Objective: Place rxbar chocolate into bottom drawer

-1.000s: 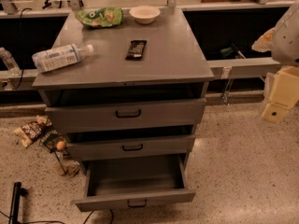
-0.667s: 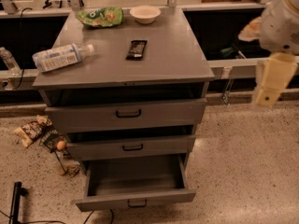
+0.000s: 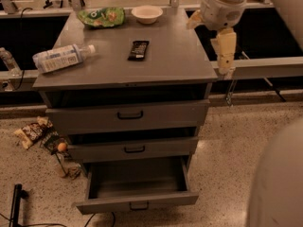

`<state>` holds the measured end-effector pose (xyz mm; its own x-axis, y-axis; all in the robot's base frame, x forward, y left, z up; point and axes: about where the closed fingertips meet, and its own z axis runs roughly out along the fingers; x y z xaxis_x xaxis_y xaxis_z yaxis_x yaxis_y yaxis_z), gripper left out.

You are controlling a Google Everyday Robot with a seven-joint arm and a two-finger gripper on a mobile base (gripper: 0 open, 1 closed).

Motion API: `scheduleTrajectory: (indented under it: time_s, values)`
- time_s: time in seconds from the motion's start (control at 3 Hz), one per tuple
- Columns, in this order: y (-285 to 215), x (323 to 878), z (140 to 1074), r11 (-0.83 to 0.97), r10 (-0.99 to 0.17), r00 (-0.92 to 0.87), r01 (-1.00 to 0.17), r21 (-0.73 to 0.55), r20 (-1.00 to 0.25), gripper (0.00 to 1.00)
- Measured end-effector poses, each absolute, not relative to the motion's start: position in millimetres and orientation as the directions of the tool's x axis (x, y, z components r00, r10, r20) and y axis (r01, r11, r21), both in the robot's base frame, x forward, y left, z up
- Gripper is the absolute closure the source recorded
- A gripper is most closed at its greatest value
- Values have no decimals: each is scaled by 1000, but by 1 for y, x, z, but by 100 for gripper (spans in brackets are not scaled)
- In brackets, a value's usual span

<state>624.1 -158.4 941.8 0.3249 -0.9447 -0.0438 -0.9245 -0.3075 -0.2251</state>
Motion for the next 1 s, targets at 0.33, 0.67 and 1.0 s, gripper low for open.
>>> scheduleTrajectory:
  time_s: [0.33, 0.67, 1.0]
  values:
    - [-118, 666, 944, -549, -821, 571, -788, -279, 1, 0]
    - [-118, 674, 944, -565, -808, 589, -766, -307, 19, 0]
    - [-93, 684, 952, -622, -761, 647, -702, -346, 56, 0]
